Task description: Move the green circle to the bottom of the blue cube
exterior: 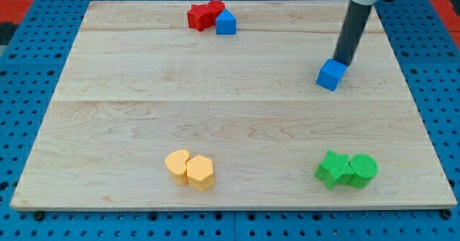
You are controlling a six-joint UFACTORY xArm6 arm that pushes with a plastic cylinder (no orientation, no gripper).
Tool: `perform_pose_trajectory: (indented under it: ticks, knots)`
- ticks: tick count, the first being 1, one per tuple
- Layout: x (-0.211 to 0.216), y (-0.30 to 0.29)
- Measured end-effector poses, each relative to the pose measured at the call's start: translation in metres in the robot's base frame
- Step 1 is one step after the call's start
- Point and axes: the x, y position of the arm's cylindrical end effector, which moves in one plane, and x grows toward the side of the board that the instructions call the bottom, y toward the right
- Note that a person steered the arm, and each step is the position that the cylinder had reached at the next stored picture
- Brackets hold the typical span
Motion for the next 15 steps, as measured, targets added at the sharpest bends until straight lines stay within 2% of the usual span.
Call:
perform_pose_trajectory:
  ticks: [1,2,4,6,8,11,12,13,15]
  knots:
    - [0.039,0.036]
    - [0.117,0.037]
    - [0.220,0.021]
    - [0.224,-0.066]
    - [0.214,-0.090]
    - [0.247,-0.124]
    - [0.253,-0.175]
    - [0.251,-0.189]
    - [0.229,-0.135]
